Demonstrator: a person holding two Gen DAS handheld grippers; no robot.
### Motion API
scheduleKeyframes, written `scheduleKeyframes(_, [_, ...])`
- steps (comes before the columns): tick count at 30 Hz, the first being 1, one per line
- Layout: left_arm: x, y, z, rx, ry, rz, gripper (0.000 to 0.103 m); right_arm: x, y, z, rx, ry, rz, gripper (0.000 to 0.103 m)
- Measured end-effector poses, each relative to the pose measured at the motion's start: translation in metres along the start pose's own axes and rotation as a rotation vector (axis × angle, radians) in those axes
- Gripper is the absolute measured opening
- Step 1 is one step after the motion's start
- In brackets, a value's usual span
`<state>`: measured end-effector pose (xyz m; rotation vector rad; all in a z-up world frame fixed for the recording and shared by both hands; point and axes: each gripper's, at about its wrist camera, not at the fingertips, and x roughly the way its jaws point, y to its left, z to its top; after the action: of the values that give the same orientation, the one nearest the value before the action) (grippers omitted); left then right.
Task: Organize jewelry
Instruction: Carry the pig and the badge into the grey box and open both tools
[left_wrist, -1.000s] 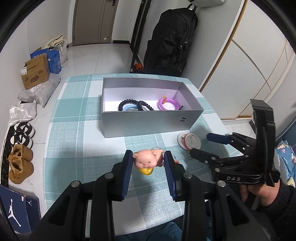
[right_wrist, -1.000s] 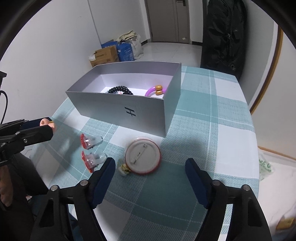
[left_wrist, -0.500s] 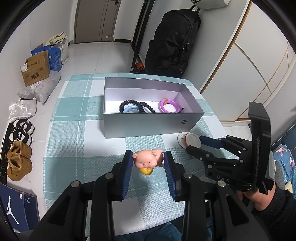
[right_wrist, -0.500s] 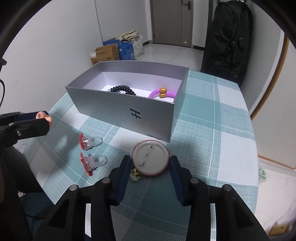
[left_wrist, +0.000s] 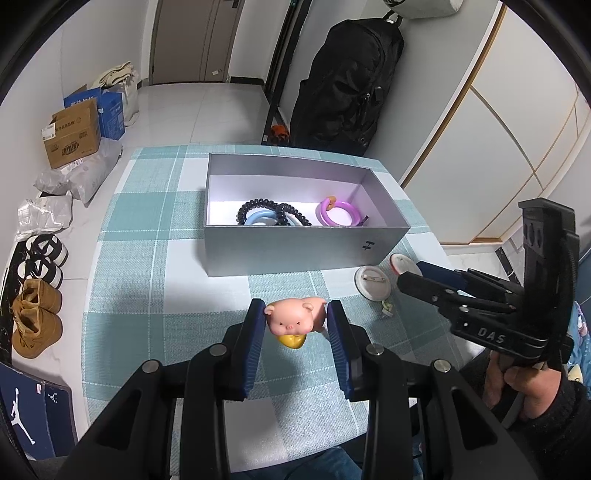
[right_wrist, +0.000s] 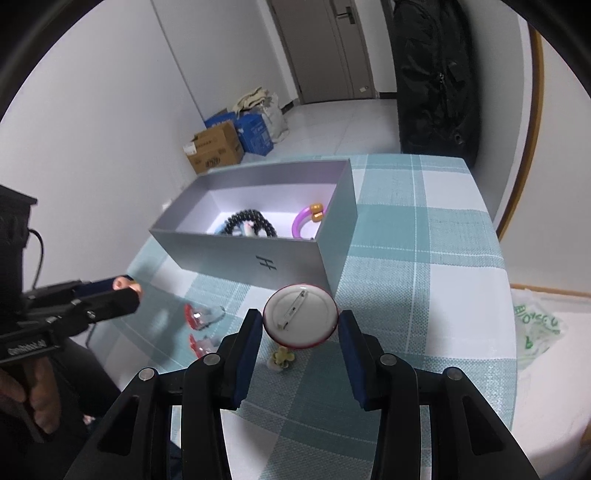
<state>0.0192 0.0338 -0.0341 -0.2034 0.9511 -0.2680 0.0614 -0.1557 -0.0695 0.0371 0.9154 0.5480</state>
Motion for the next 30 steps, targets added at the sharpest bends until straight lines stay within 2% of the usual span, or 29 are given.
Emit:
scheduleKeyframes(12, [-0.004, 0.007, 0.017, -0.053, -0.084, -0.045, 0.029, -0.027, 0.004, 0.012, 0.021, -0.130, 0.098, 0.041])
scheduleKeyframes(19, [-0.005, 0.008, 0.033, -0.057, -0.134, -0.053, 0.029, -0.040, 0.007, 0.031, 0.022, -0.205, 0.176, 0.041])
scheduleKeyframes(23, [-0.003, 0.010, 0.043, -0.049, -0.159, -0.052, 0.029, -0.037, 0.007, 0.043, 0.026, -0.221, 0.203, 0.041])
scheduleKeyframes(30, [0.010, 0.014, 0.057, -0.076, -0.143, -0.079, 0.029, -0.020, 0.007, 0.061, 0.009, -0.209, 0.226, 0.041])
